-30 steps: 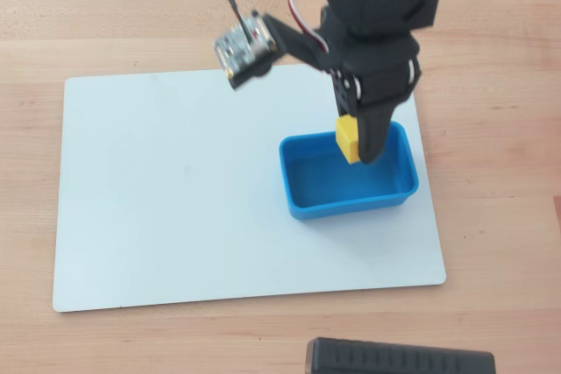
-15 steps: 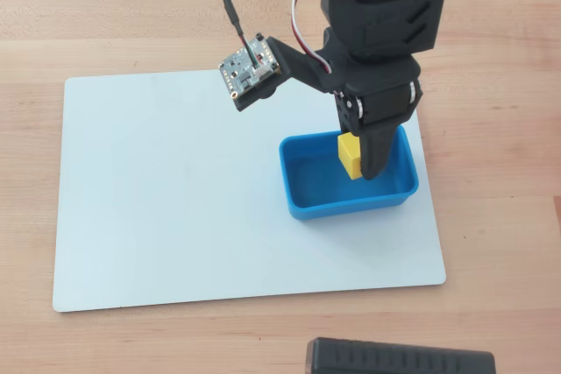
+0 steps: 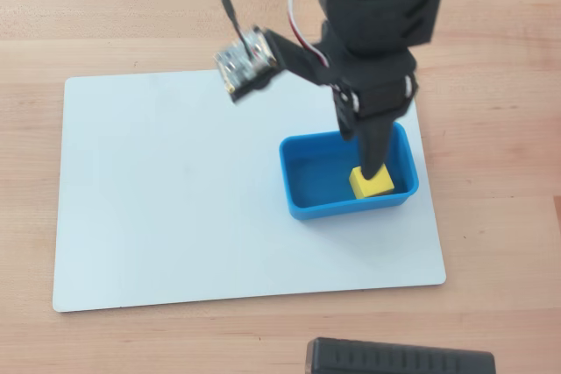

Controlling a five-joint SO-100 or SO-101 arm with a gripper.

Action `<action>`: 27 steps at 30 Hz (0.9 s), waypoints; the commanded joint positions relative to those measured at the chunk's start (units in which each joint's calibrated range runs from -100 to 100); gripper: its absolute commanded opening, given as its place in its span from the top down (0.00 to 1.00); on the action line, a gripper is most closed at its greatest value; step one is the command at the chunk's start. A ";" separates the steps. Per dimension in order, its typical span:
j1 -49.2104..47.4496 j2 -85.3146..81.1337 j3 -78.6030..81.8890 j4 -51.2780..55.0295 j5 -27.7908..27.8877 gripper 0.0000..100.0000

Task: Pick up yellow cube and drop it in the blue rectangular bin

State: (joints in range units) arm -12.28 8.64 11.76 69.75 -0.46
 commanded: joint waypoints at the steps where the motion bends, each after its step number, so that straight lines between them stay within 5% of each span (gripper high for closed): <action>1: 3.44 -17.42 -6.85 3.82 -0.63 0.87; 9: 8.16 -32.65 5.87 3.49 -0.63 1.00; 27: 13.56 -69.25 62.69 -15.09 -0.34 1.00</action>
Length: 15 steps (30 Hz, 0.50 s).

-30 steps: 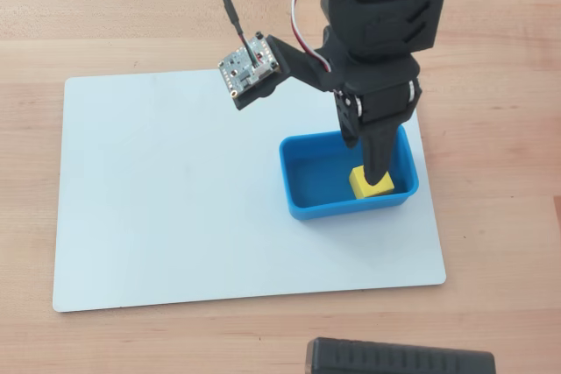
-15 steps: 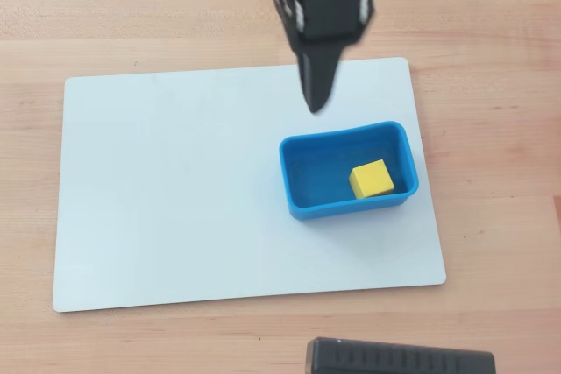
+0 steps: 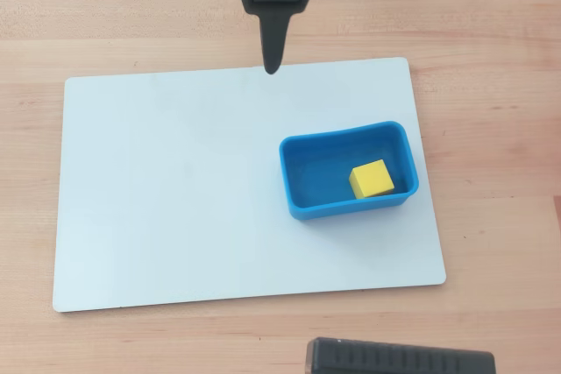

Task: Pick up yellow cube and drop it in the blue rectangular bin

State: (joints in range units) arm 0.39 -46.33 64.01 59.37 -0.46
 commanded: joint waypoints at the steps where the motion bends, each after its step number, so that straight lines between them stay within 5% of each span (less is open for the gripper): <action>1: 1.07 -16.98 12.54 -4.87 -0.29 1.00; 15: 3.39 -49.86 30.45 2.31 1.51 1.00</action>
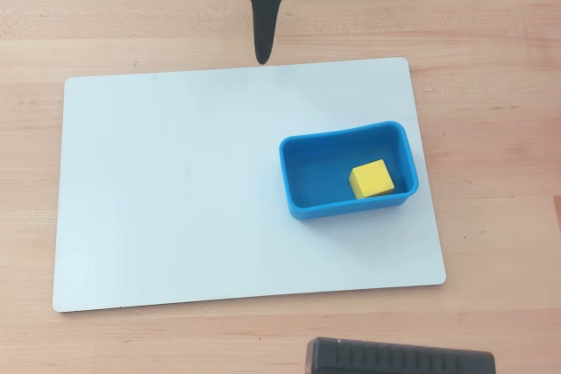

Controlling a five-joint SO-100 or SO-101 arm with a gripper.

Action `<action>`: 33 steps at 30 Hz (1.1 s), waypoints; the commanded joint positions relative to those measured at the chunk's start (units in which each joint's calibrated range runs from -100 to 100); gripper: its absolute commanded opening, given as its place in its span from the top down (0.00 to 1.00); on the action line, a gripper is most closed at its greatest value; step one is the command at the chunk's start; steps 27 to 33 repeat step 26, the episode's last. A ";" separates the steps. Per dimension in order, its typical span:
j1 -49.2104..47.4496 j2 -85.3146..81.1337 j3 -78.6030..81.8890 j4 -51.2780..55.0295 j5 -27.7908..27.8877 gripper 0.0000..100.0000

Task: Pick up yellow cube and drop it in the blue rectangular bin

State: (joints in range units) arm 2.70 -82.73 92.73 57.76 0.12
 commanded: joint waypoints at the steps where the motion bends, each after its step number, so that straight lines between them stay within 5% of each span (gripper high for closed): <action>1: 1.33 -13.56 1.73 4.09 0.93 1.00; 33: 2.10 -13.56 1.73 4.09 0.63 1.00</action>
